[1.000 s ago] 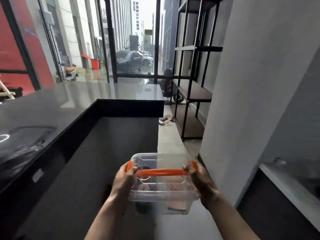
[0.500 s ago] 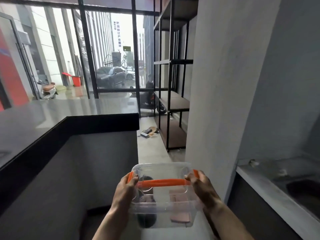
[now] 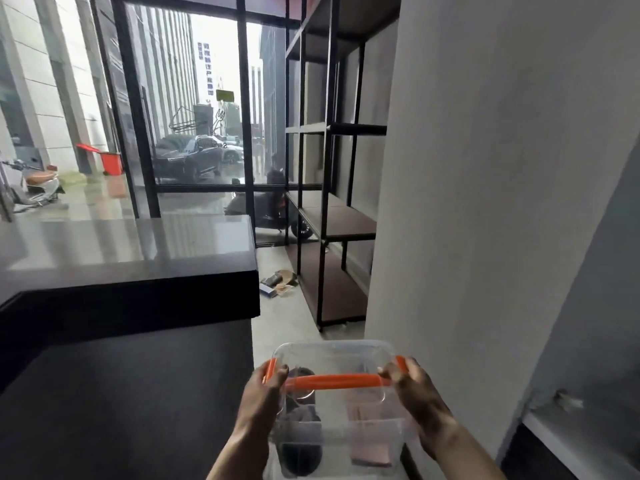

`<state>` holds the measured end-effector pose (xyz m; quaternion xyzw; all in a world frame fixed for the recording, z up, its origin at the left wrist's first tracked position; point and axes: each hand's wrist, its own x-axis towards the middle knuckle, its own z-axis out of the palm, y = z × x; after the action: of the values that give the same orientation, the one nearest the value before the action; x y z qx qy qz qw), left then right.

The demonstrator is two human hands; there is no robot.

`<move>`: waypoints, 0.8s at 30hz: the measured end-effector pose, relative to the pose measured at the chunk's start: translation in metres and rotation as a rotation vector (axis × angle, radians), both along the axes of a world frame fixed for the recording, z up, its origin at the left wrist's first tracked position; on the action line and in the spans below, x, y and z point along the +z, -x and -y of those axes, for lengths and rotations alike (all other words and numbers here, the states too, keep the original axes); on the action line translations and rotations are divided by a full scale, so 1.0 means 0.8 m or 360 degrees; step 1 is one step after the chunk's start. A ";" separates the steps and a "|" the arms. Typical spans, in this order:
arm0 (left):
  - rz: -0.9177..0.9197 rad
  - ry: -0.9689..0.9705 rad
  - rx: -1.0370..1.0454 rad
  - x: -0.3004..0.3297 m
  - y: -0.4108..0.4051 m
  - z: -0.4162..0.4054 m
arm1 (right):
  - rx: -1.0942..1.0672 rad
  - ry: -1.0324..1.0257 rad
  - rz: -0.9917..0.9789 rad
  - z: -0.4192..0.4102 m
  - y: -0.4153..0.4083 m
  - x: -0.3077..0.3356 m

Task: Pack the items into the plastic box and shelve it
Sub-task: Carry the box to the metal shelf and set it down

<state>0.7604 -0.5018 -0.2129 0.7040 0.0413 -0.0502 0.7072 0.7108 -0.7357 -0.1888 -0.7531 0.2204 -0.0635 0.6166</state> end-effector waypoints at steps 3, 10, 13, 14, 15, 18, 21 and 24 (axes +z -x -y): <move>0.0008 -0.0002 -0.0024 0.021 -0.095 0.012 | -0.0060 -0.0044 0.0022 0.006 -0.081 0.020; -0.0065 0.0067 -0.0030 0.047 -0.281 0.062 | -0.0197 -0.0098 0.0009 0.053 -0.260 0.050; -0.0054 0.0099 -0.0066 0.040 -0.364 0.099 | -0.0185 -0.0117 0.0011 0.088 -0.351 0.040; -0.0046 0.0086 -0.0062 0.038 -0.394 0.113 | -0.0176 -0.0102 0.0013 0.102 -0.385 0.036; -0.0038 0.0073 -0.0046 0.035 -0.427 0.126 | -0.0171 -0.0083 0.0021 0.115 -0.419 0.031; -0.0043 0.0056 0.0060 0.031 -0.531 0.162 | -0.0086 -0.0081 0.0086 0.151 -0.533 0.025; -0.0071 0.0061 0.0138 0.030 -0.637 0.184 | 0.0046 -0.0094 0.0093 0.176 -0.649 0.030; -0.0082 0.0067 0.0225 0.037 -0.738 0.192 | 0.0164 -0.0128 0.0107 0.190 -0.763 0.040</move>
<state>1.3505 -0.6557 -0.1832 0.6829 0.1080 -0.0191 0.7223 1.3216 -0.8877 -0.1569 -0.7355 0.1629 -0.0481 0.6558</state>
